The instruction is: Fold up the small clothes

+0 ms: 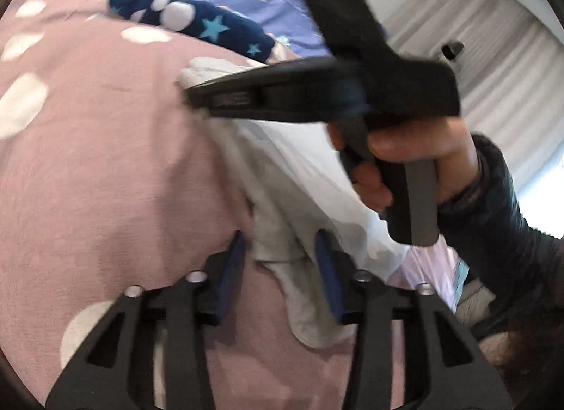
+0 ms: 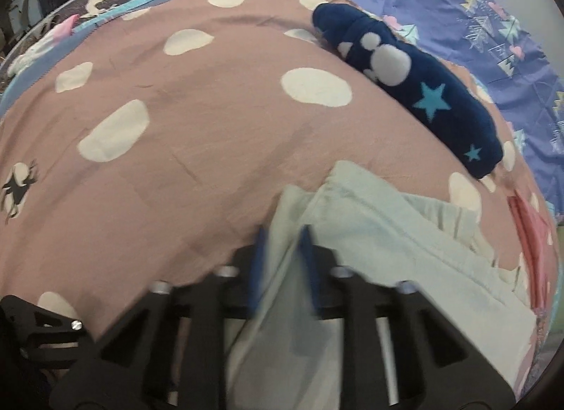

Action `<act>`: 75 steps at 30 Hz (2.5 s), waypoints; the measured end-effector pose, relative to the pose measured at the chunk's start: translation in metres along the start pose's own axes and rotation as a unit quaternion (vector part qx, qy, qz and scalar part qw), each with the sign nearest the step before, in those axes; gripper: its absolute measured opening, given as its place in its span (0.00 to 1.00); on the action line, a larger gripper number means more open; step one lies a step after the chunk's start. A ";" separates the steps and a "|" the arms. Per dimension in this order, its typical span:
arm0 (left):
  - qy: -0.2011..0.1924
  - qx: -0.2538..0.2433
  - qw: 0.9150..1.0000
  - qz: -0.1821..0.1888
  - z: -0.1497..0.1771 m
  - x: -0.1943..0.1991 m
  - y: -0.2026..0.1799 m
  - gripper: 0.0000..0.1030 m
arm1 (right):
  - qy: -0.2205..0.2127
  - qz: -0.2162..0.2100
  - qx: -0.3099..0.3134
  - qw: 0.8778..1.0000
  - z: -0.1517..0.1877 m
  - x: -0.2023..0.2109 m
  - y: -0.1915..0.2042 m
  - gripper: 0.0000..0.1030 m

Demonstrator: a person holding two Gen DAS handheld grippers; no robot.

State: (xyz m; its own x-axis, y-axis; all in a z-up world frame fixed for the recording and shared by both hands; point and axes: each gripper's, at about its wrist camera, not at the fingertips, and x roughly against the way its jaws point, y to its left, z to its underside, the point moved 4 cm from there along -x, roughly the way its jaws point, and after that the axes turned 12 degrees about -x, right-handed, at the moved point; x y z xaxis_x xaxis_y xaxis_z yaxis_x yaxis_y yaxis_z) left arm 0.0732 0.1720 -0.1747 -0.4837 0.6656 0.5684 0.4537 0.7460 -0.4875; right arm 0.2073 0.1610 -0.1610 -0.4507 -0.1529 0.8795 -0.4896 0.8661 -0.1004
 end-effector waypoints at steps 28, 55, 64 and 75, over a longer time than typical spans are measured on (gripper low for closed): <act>-0.065 0.114 0.991 0.017 0.002 0.026 0.029 0.34 | -0.126 -0.021 0.194 0.973 0.201 0.112 0.048 0.49; 0.022 0.043 0.997 -0.056 -0.134 -0.065 0.000 0.08 | -0.199 -0.047 -0.021 0.979 0.161 0.144 -0.004 0.06; 0.019 -0.039 0.998 -0.043 -0.192 -0.096 -0.108 0.09 | -0.257 -0.124 -0.195 0.938 0.187 0.203 -0.138 0.05; 0.139 -0.155 0.976 -0.058 -0.204 -0.269 -0.249 0.09 | -0.256 -0.136 -0.455 0.842 0.300 0.196 -0.324 0.03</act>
State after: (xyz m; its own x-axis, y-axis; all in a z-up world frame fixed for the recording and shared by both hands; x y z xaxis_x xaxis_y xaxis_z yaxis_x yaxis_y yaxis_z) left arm 0.2434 -0.1972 -0.0709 -0.3439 0.5128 0.7867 0.6337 0.7449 -0.2086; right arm 0.0539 -0.2919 -0.0961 -0.7914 -0.3880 0.4724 0.0426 0.7359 0.6757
